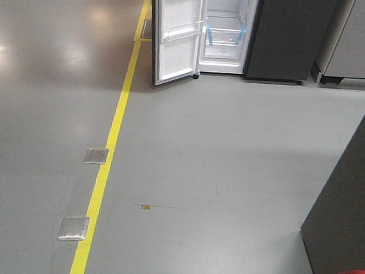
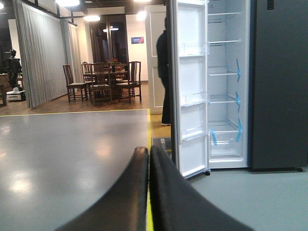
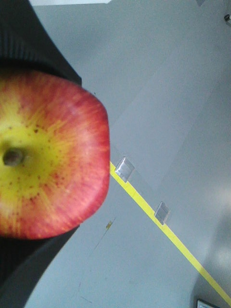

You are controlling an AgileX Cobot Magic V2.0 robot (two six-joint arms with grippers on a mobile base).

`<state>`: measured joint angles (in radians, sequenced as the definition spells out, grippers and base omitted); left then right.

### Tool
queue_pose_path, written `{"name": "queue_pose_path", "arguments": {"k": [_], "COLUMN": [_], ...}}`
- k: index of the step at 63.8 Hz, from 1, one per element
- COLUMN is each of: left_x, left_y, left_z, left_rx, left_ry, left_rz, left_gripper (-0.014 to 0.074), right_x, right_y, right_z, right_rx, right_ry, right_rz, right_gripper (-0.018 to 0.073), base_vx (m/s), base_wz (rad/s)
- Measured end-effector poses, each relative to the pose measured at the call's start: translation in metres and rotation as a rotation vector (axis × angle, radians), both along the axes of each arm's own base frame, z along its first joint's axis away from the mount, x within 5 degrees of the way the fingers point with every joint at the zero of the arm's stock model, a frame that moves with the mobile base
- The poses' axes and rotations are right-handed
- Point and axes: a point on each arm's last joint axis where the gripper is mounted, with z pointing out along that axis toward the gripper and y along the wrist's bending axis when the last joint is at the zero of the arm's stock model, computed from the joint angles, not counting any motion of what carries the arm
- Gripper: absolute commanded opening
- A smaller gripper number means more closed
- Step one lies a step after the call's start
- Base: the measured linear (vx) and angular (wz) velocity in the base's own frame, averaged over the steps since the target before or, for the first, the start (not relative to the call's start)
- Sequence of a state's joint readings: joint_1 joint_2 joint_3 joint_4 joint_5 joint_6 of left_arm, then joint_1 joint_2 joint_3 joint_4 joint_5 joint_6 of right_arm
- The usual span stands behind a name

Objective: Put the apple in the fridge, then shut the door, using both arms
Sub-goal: 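Drive toward the open refrigerator carrying the apple in the right gripper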

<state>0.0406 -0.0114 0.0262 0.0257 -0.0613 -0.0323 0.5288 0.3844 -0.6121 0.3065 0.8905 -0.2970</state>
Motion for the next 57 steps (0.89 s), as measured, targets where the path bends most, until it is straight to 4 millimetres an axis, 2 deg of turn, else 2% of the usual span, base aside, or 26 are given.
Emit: {"name": "queue_pose_path", "arguments": {"k": [57], "left_x": [0.0000], "left_y": [0.0000], "left_z": [0.0000], "left_rx": [0.000], "left_ry": [0.000], "left_rz": [0.000], "left_gripper": [-0.0006], "right_x": [0.0000], "right_y": [0.0000], "right_z": [0.0000], "right_rx": [0.000], "right_ry": [0.000], "right_rz": [0.000], "right_gripper": [0.0387], "base_vx": [0.22], "base_wz": [0.02]}}
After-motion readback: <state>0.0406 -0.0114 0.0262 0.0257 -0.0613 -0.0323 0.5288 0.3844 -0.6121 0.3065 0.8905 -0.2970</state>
